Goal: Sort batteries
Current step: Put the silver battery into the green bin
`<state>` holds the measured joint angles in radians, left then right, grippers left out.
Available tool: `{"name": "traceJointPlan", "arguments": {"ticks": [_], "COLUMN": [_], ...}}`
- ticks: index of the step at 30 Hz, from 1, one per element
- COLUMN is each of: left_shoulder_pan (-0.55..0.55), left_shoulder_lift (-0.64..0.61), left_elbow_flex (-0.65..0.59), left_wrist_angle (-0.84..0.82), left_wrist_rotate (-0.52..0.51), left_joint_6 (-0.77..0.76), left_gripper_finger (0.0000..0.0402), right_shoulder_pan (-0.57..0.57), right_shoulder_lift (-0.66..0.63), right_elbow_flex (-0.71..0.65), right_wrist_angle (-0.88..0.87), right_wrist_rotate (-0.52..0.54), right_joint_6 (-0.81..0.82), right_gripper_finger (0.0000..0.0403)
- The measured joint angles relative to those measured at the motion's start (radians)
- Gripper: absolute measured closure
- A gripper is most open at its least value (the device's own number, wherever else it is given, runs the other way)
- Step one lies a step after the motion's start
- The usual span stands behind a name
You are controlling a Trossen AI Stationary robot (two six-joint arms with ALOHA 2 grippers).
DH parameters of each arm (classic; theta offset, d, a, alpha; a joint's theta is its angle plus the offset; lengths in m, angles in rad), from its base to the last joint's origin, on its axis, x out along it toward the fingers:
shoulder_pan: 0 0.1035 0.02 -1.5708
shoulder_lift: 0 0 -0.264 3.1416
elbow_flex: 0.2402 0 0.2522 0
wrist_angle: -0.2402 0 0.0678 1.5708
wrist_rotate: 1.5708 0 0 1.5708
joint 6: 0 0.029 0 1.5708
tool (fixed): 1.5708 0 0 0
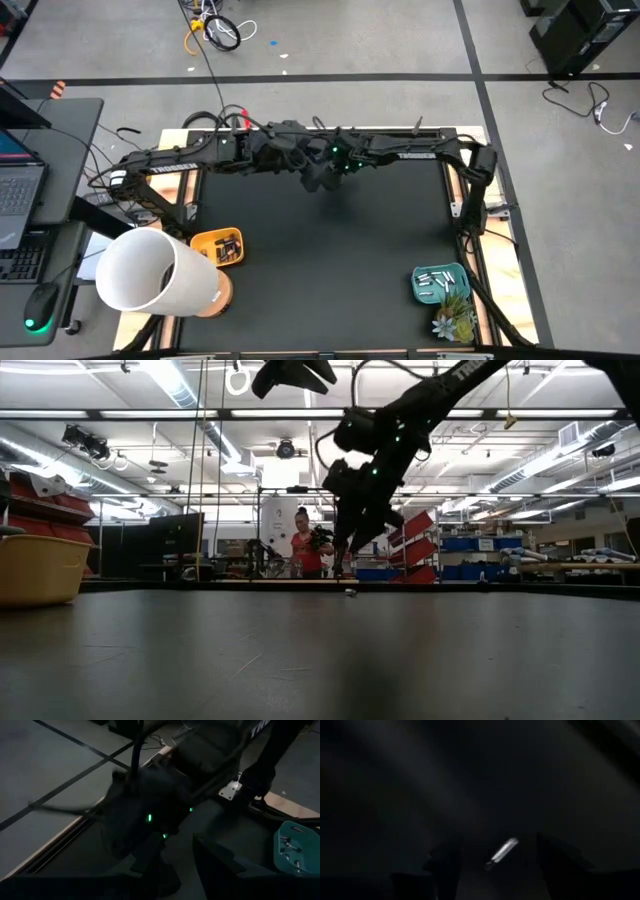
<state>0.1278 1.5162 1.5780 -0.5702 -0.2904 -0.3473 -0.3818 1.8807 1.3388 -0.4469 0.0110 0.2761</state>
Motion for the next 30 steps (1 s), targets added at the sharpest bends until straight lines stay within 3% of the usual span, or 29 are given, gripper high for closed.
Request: {"name": "traceJointPlan", "arguments": {"ticks": [5, 8, 14, 30], "left_shoulder_pan": [-0.011, -0.018, -0.025, -0.041], "left_shoulder_lift": [-0.006, -0.021, -0.042, -0.071], "left_elbow_flex": [0.0, 0.0, 0.0, 0.001], "left_wrist_angle": [-0.026, -0.081, -0.137, -0.179], "left_wrist_rotate": [0.033, 0.042, 0.041, 0.048], "left_joint_6": [0.03, 0.054, 0.088, 0.162], "left_gripper_finger": [0.0273, 0.0273, 0.0273, 0.0273], "right_shoulder_pan": [0.009, 0.001, -0.026, 0.026], "right_shoulder_lift": [0.056, 0.066, 0.066, 0.075], "right_elbow_flex": [0.0, -0.001, -0.001, -0.001], "right_wrist_angle": [0.006, -0.004, 0.009, 0.046], "right_wrist_rotate": [-0.114, -0.125, -0.067, 0.187], "right_joint_6": [0.083, 0.167, 0.306, 0.364], "right_gripper_finger": [0.0182, 0.0193, 0.0217, 0.0222]}}
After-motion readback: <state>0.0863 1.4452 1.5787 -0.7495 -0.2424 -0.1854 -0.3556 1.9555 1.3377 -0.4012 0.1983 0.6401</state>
